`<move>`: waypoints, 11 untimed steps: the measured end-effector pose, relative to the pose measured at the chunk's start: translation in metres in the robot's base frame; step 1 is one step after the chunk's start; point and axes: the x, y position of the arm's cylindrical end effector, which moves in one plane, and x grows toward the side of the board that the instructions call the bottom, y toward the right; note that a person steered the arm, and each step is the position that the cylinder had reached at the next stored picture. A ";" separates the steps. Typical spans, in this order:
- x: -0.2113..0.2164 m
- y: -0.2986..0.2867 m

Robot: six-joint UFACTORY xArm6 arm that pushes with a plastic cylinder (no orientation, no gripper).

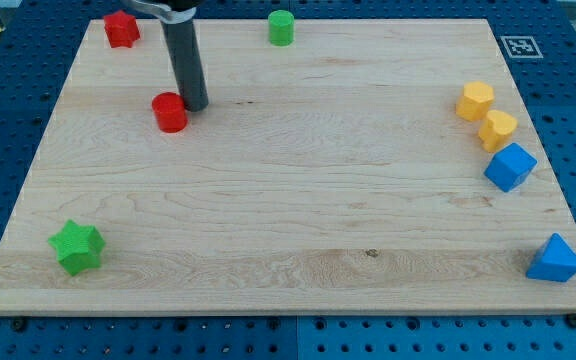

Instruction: Move the red circle toward the center left

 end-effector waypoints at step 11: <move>0.052 -0.019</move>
